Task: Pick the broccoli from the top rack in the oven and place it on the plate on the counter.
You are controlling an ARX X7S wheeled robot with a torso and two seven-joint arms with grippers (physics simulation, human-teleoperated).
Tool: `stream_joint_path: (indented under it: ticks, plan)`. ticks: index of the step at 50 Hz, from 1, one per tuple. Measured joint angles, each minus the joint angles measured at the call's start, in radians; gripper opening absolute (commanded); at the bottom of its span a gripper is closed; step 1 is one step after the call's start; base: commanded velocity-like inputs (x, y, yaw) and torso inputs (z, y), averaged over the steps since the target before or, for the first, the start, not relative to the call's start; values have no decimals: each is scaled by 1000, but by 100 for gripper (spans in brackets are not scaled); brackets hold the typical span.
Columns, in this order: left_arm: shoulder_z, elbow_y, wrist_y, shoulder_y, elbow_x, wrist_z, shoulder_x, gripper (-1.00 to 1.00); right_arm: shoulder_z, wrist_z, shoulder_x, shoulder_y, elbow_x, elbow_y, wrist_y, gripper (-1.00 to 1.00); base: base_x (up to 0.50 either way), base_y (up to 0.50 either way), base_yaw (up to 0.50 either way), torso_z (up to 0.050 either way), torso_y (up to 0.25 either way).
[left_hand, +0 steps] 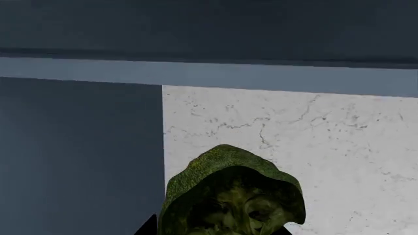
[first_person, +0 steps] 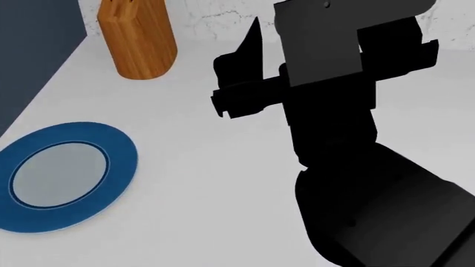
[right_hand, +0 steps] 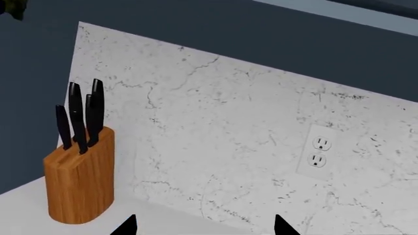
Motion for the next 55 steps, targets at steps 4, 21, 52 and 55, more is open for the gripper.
stream_joint_path:
  ticks: [4,21,52,55]
  plan:
    - [9,-28,-24,-4,-4,16,7,-100,1,1,2,-1,0,0,-3,100,0,0,0,4,0]
    - [-8,46,-95,76,-57,-38,-29,-100,3,12,4,11,10,-4,7,100,0,0,0,0,1]
    - [-37,126,-132,222,-122,-99,-72,-100,-7,26,1,33,17,2,16,100,0,0,0,0,1]
    - [-48,169,-145,248,-141,-127,-87,-100,-8,28,0,36,17,2,17,100,0,0,0,0,0]
